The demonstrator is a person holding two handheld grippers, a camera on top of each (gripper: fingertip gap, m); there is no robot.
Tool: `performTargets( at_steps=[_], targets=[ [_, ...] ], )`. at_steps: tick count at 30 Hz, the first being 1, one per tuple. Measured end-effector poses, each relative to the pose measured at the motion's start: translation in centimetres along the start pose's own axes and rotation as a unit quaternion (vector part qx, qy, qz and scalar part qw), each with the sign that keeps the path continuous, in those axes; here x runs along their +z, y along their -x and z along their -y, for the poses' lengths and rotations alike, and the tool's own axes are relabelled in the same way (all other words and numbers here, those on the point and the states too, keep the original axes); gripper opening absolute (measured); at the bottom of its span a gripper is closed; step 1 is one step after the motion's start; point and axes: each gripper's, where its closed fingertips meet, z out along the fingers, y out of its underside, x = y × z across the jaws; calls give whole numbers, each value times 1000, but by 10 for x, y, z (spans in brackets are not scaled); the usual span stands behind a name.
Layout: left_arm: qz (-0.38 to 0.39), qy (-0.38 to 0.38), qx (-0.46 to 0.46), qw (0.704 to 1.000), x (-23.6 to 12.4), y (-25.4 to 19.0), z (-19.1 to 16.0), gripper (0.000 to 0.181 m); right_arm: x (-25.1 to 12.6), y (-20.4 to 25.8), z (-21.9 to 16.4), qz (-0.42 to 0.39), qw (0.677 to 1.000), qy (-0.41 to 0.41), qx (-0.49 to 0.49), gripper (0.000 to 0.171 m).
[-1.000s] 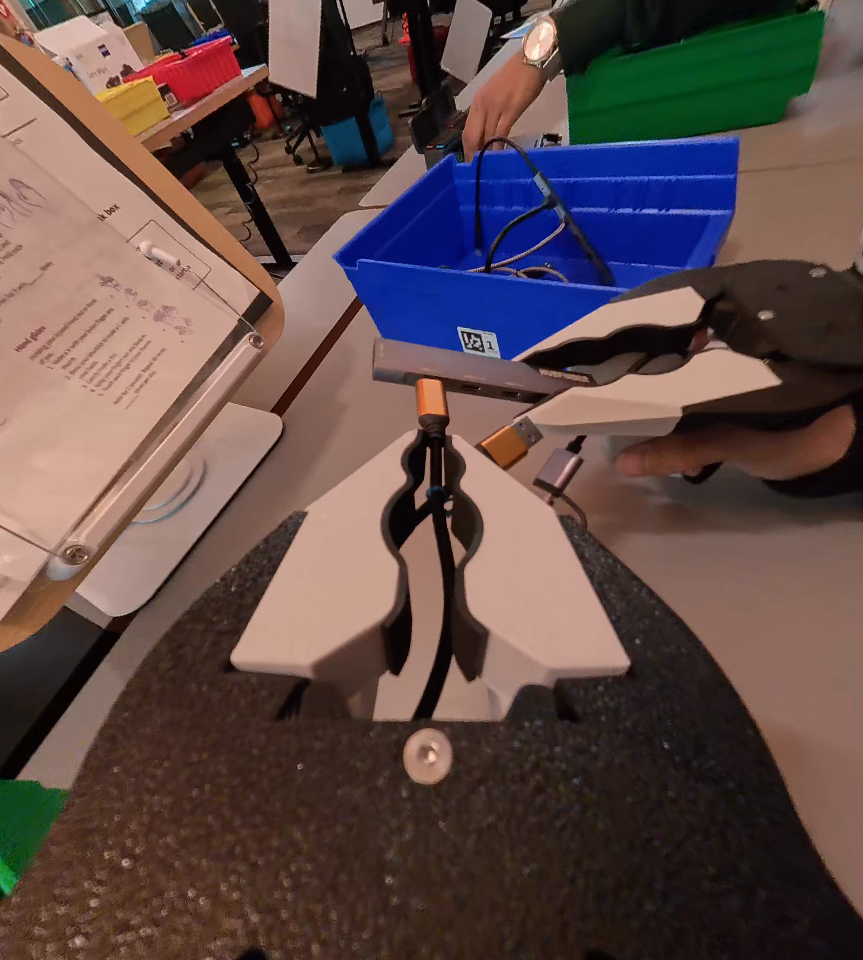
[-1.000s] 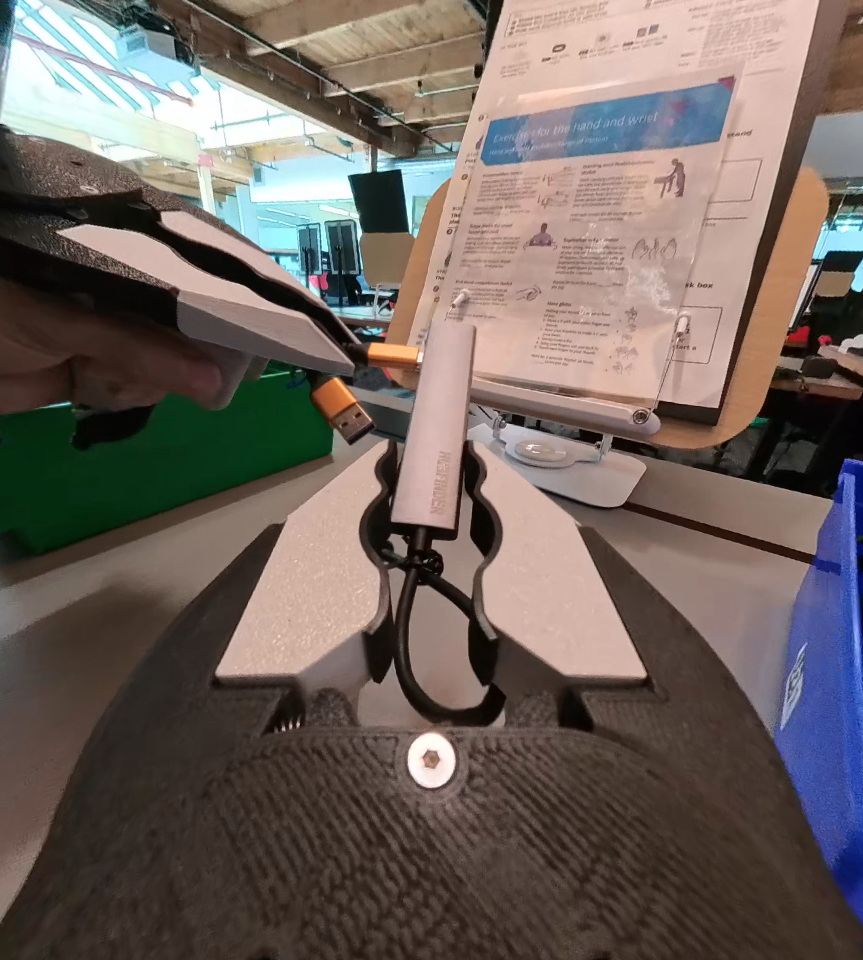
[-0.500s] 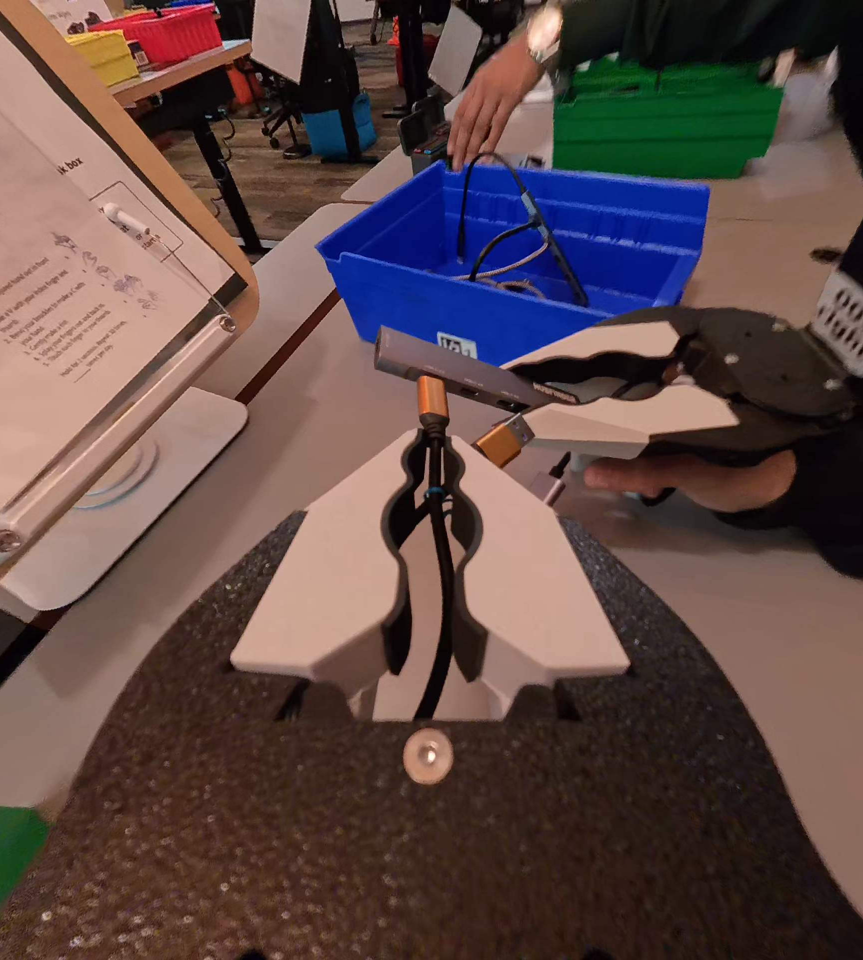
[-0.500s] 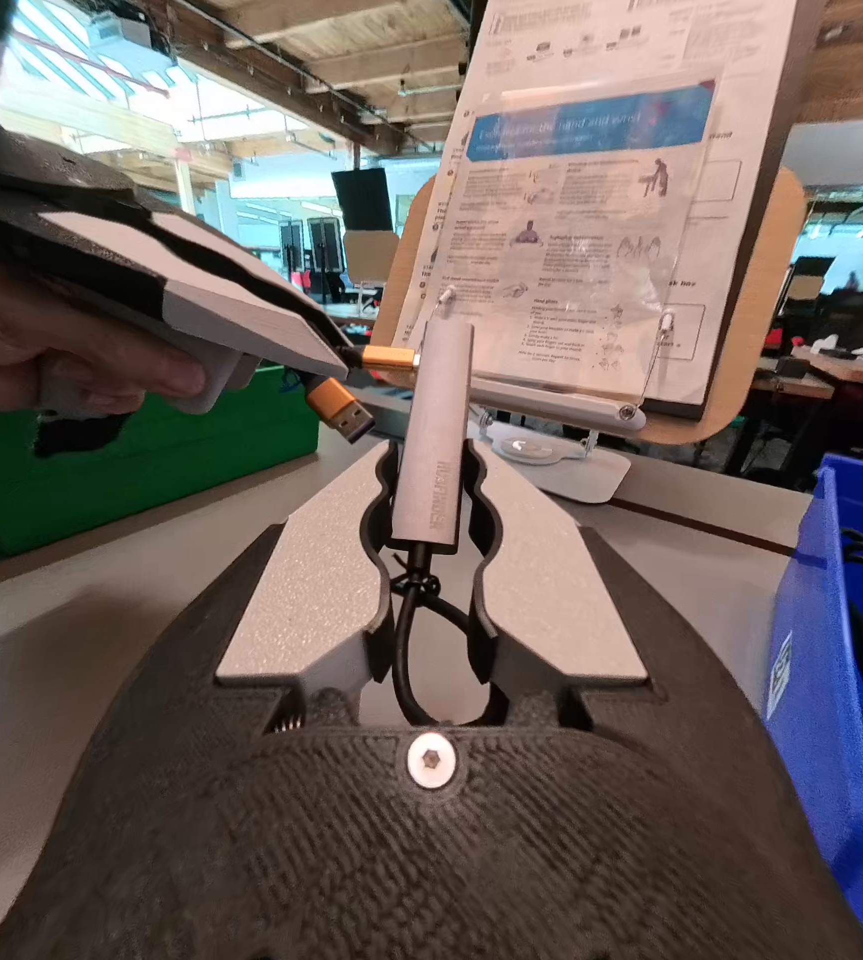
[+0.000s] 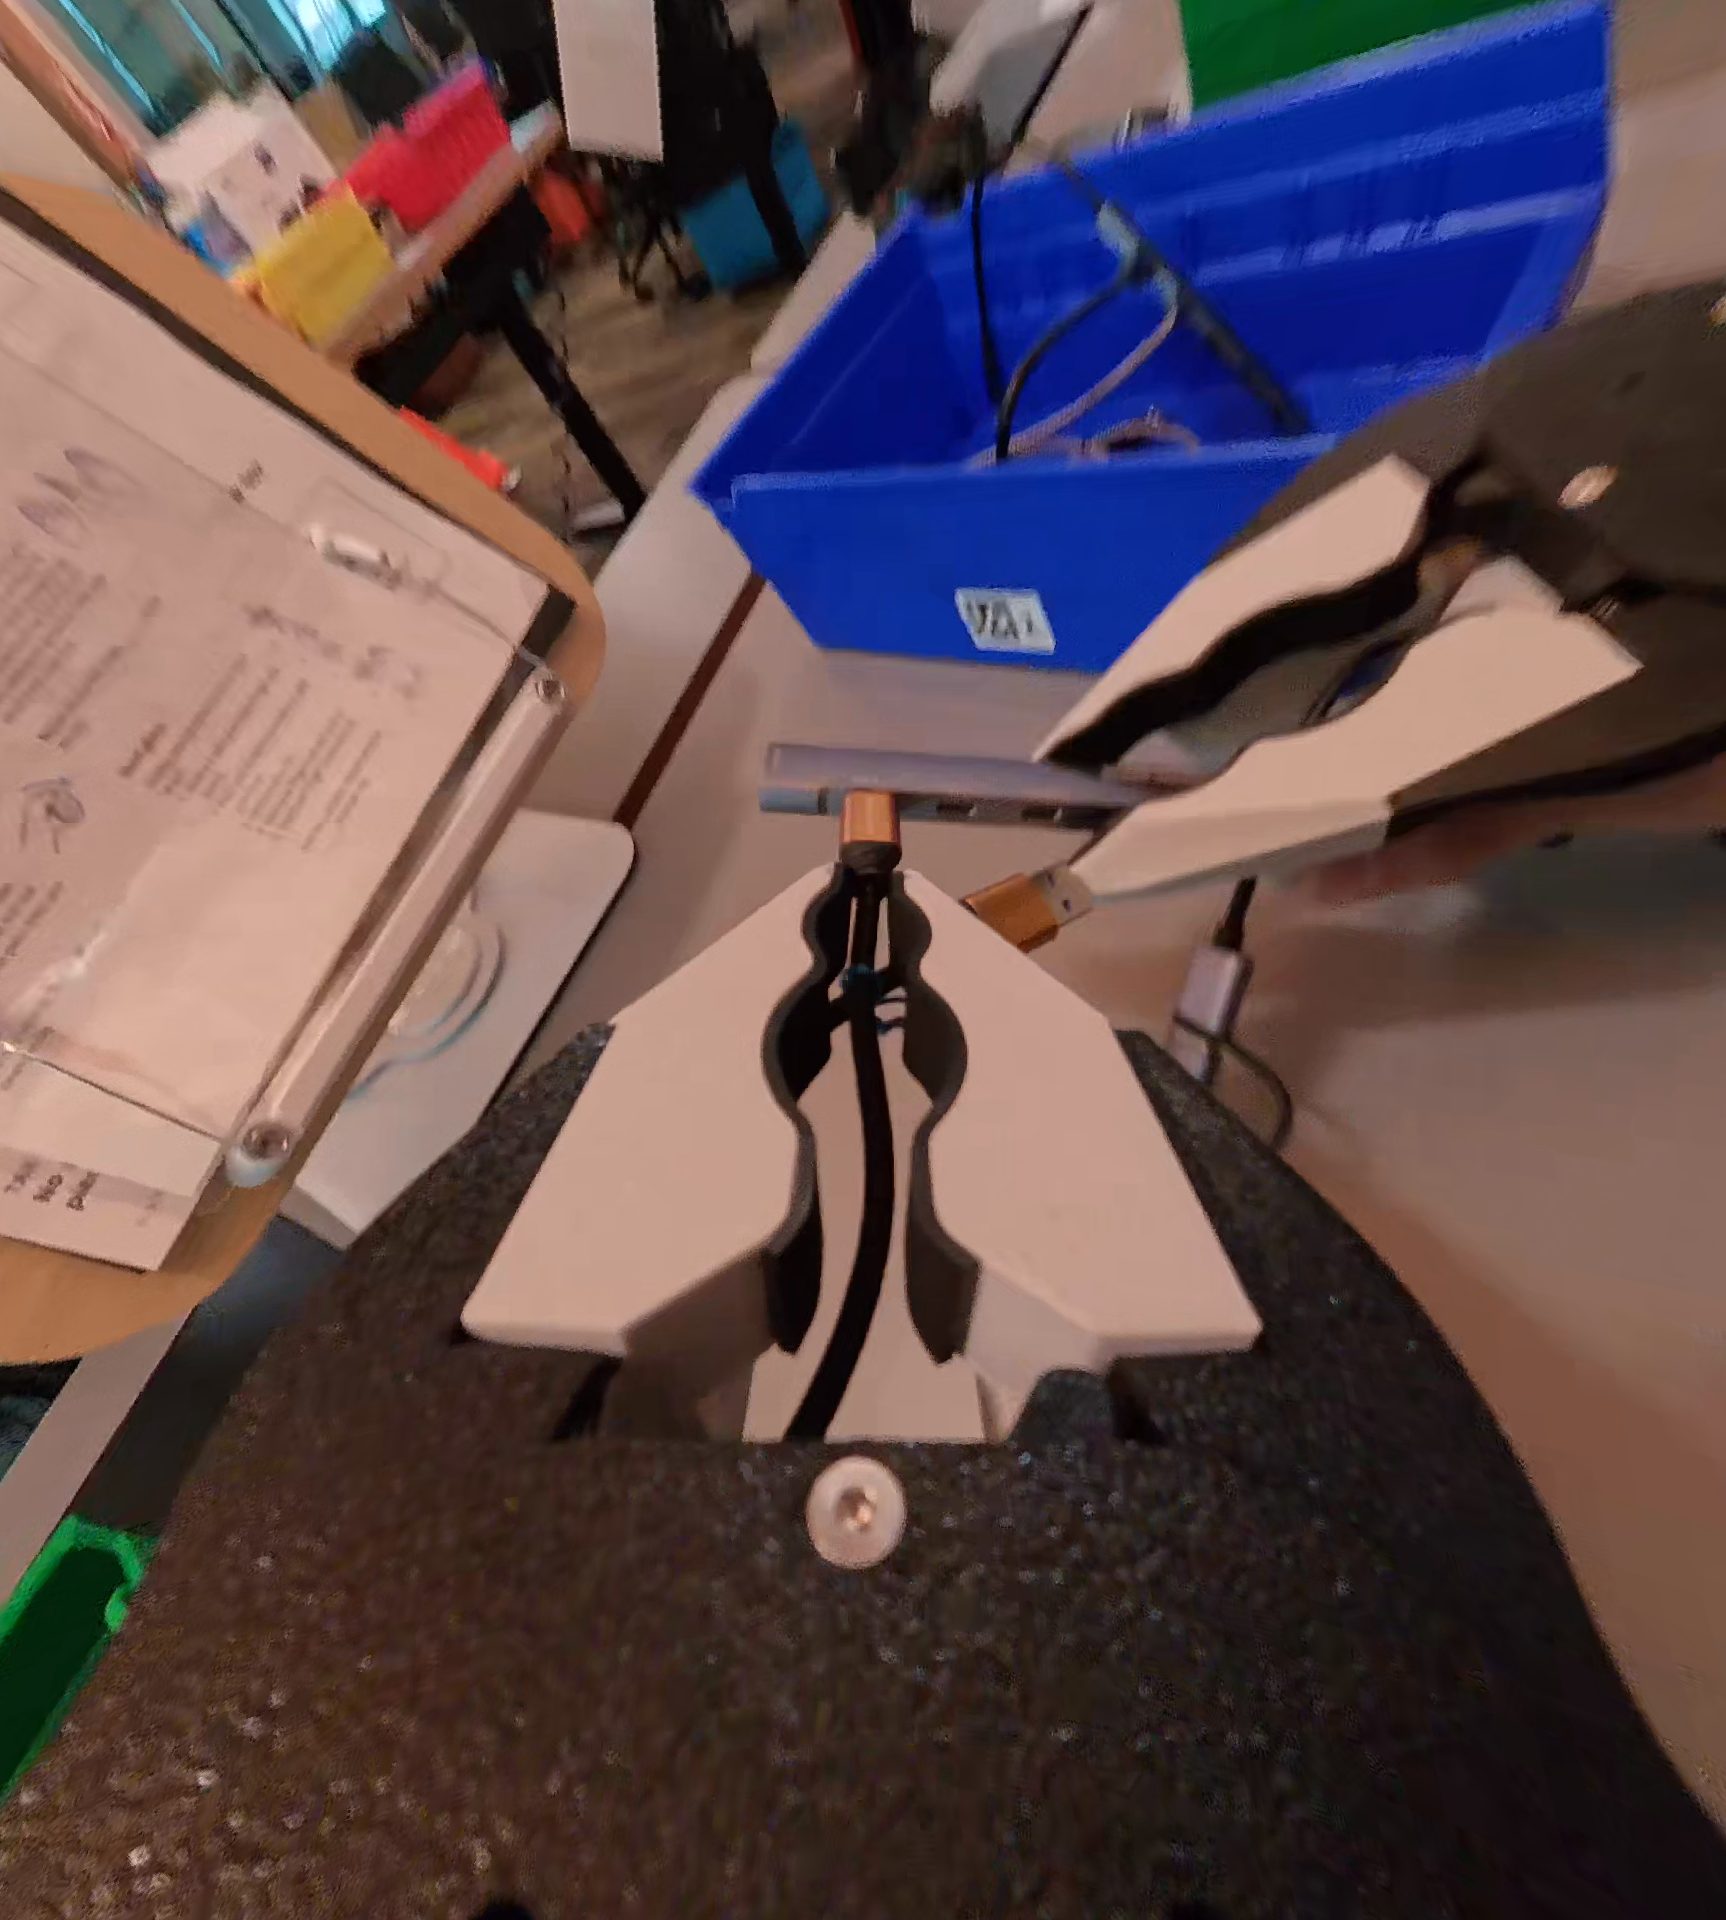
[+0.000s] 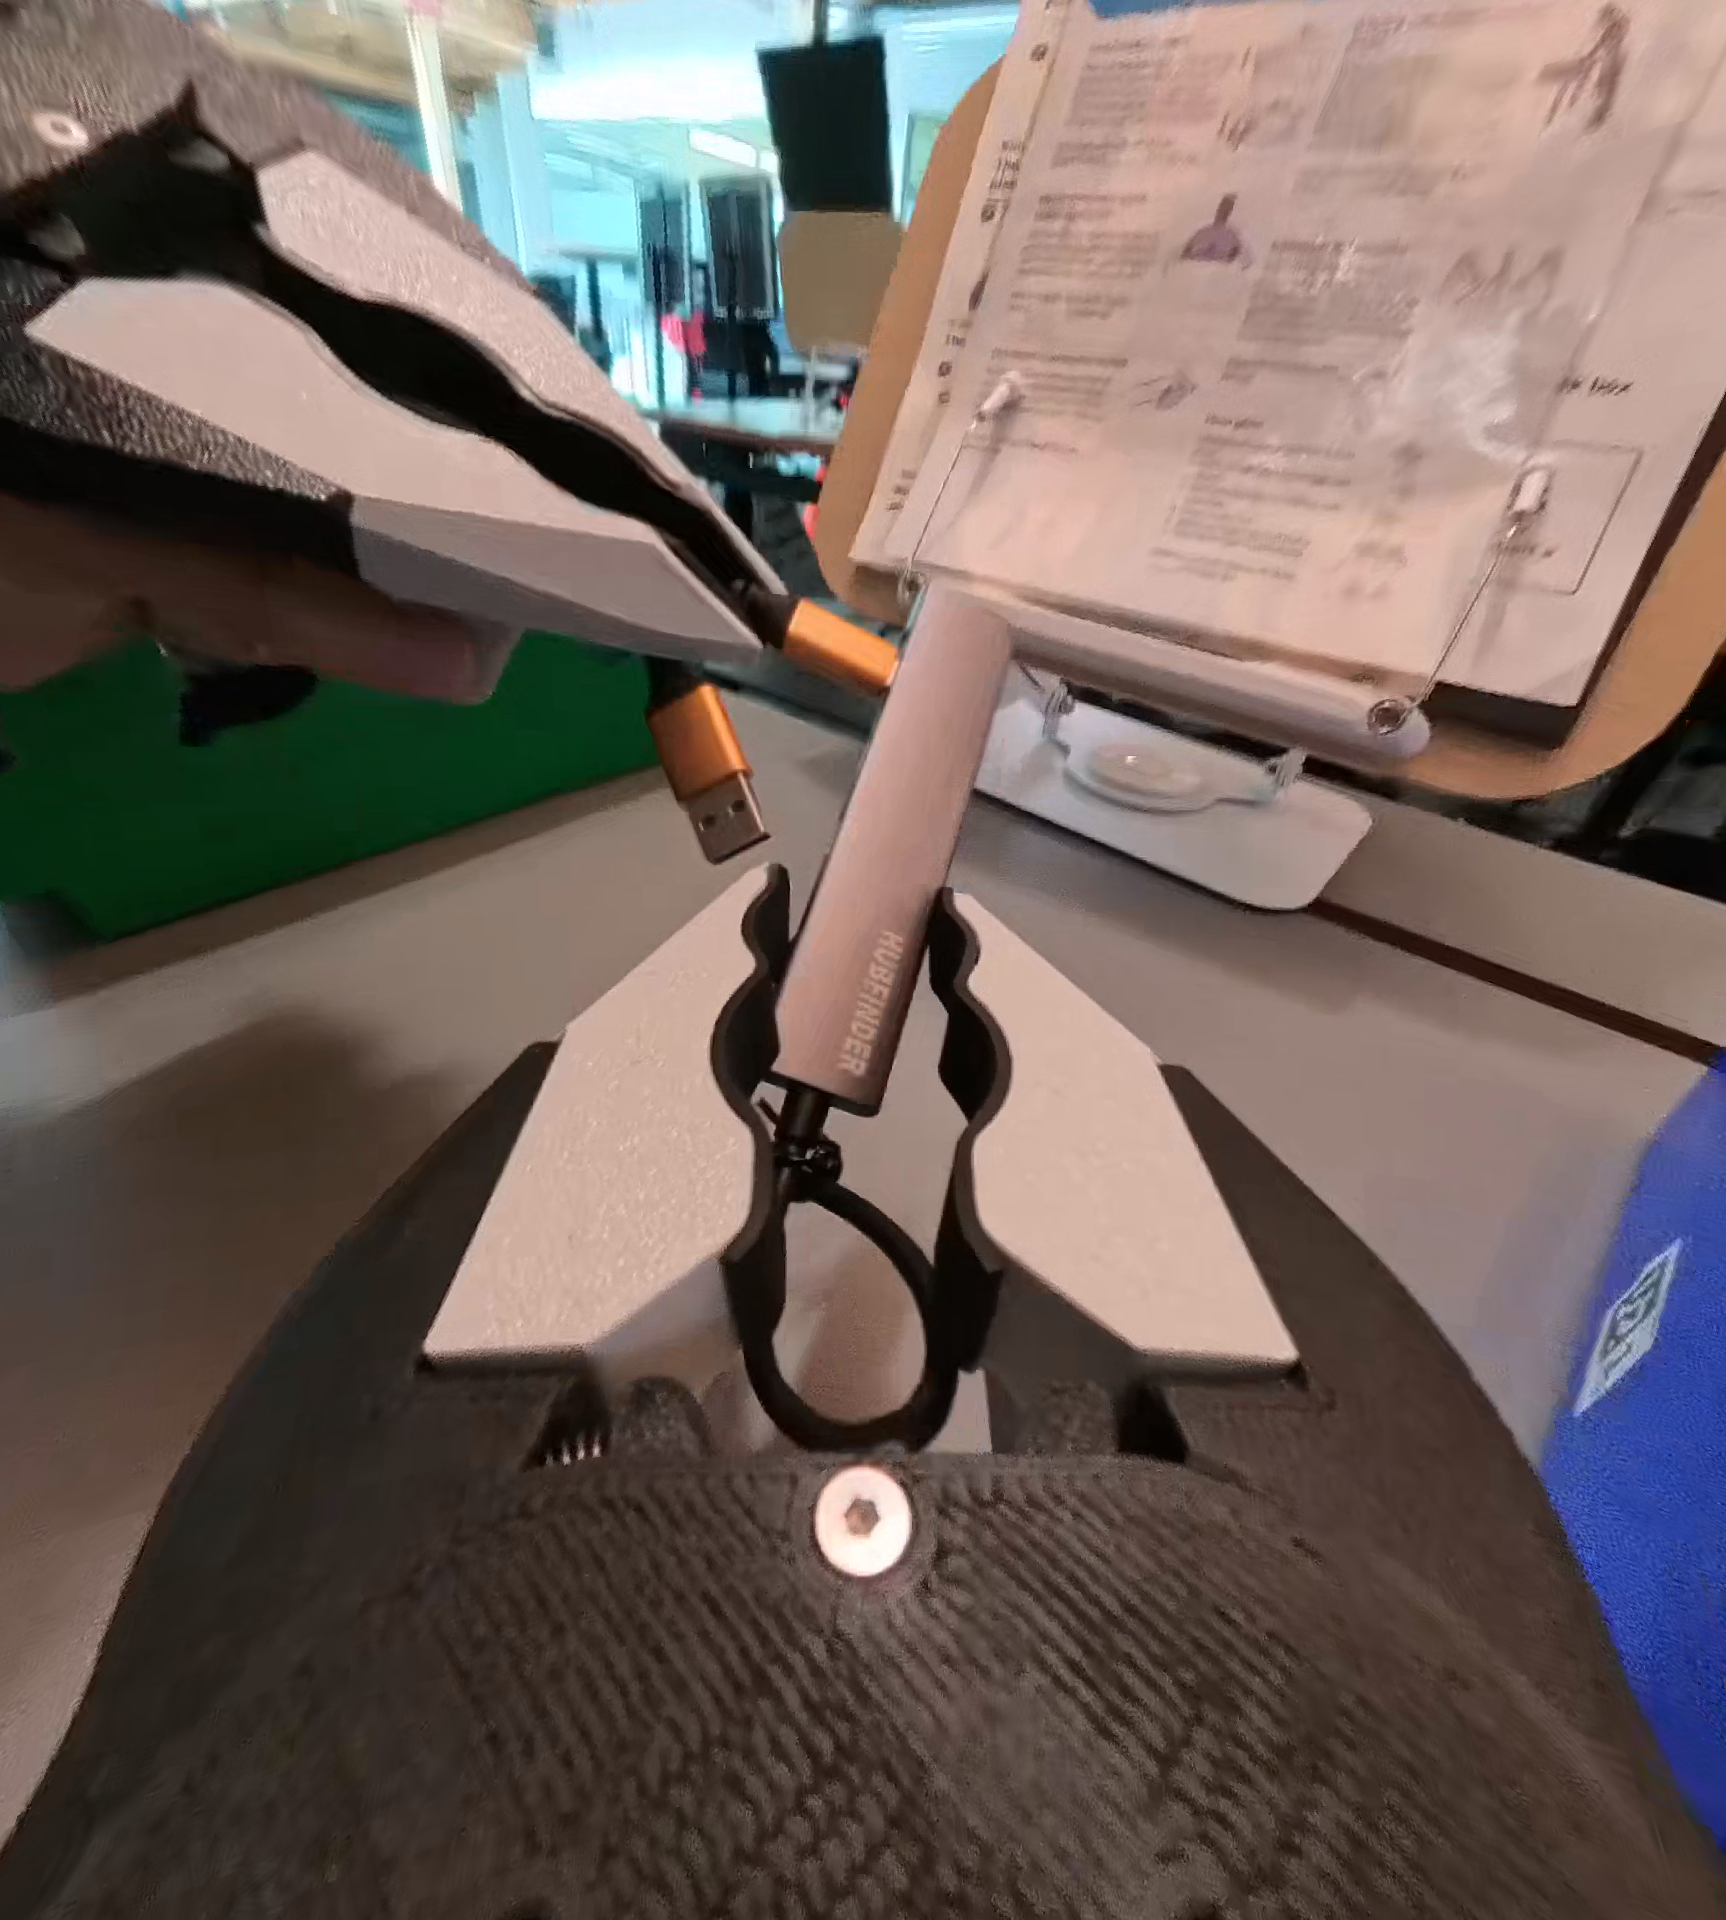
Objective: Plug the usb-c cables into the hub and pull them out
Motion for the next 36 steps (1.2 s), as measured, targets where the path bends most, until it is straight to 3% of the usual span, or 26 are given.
performTargets(
  at_steps=[4,10,17,19,23,27,32,36],
  targets=[
    [9,54,38,998,1,0,-13,4,-5,-4,13,-23,999,-28,-12,25],
    [12,11,20,1000,2,2,-4,4,-4,-6,9,-20,999,-25,-2,26],
    [15,14,27,999,5,1,-5,5,-6,-11,14,-48,998,-39,-30,25],
    [-10,-9,-10,1000,2,-2,2,7,-10,-11,23,-72,993,-54,-70,25],
    [-55,-32,-141,988,-23,3,17,40,-11,-4,28,-65,990,-61,-107,24],
    [-60,-73,-254,963,-46,18,31,46,-14,4,34,-38,991,-83,-102,24],
    [43,-7,-249,967,-76,52,8,52,-15,0,35,-43,992,-86,-81,24],
    [226,123,-192,947,-152,103,-45,35,-19,-9,36,-57,993,-91,-59,24]
  ],
)
